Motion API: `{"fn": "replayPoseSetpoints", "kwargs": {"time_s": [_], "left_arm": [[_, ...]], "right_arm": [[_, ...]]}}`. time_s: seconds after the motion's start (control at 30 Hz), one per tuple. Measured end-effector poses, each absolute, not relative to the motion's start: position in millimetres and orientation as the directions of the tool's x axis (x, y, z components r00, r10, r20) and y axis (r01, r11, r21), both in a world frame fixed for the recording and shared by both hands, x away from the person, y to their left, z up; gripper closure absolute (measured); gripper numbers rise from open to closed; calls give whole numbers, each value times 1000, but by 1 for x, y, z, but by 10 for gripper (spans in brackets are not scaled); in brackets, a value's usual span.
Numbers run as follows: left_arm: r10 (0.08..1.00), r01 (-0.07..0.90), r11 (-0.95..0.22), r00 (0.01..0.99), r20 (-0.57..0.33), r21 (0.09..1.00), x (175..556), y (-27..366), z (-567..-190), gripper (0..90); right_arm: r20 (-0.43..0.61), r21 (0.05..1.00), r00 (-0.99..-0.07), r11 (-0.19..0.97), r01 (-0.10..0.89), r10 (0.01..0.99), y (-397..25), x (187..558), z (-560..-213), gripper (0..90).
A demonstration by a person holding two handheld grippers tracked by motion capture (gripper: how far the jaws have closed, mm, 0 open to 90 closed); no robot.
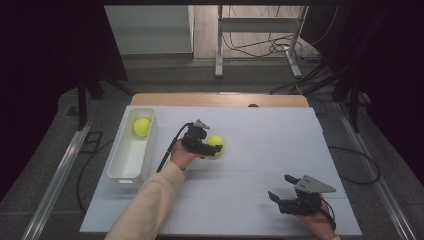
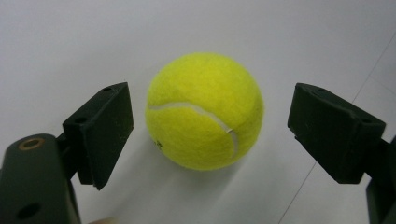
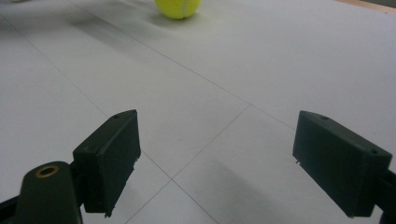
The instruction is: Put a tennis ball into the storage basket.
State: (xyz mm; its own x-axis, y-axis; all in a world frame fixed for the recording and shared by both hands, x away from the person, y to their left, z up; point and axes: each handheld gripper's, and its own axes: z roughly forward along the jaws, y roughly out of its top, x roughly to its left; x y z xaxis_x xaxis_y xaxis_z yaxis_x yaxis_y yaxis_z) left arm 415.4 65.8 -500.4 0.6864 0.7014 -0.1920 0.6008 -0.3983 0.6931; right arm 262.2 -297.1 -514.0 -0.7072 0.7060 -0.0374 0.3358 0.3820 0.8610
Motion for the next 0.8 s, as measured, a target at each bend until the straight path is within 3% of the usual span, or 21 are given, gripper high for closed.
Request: {"fn": "replayPoseSetpoints", "kwargs": {"time_s": [0.53,0.67,0.8], "left_arm": [[713,631,-406,671,-203,661,424,59,-515,153],[705,619,-421,683,-191,662,423,58,-515,237],[703,605,-447,693,-159,659,420,55,-513,257]], "right_arm": [[-40,861,-711,385,332,703,-296,262,-513,155],[-39,862,-711,383,331,702,-297,261,-513,155],[-40,862,-711,384,331,702,-297,261,-513,155]]}}
